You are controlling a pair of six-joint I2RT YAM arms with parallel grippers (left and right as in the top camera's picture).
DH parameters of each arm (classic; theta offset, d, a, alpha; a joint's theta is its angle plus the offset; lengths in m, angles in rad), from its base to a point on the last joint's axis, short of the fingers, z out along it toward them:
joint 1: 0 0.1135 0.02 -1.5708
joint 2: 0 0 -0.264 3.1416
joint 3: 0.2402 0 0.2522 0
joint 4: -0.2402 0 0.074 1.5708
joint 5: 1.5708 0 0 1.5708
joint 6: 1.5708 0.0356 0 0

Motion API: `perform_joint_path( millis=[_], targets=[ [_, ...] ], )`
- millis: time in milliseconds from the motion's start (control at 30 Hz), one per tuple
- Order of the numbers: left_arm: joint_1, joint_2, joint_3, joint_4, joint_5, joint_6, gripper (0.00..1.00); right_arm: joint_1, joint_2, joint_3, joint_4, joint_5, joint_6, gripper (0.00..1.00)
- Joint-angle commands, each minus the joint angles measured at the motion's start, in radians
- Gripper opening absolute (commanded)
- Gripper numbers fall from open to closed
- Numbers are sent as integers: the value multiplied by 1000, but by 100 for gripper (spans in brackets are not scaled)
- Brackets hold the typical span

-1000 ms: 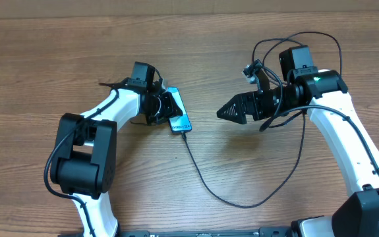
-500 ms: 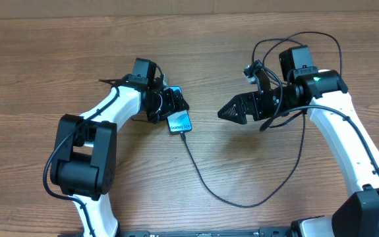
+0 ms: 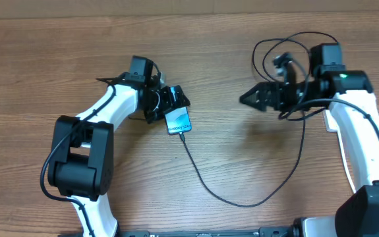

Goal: Plug charger to phone and switch on socket
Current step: 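Move the right gripper over to the white power strip's switch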

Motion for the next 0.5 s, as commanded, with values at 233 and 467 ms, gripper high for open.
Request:
perform_joint_path(
  millis=[233,467],
  targets=[
    [70,39,49,-205,-159,4,100,-259,-10,13,98,97,249,100],
    [69,27,240,-377,-174,37,100,-338,-9,13,245,389,378,100]
  ],
)
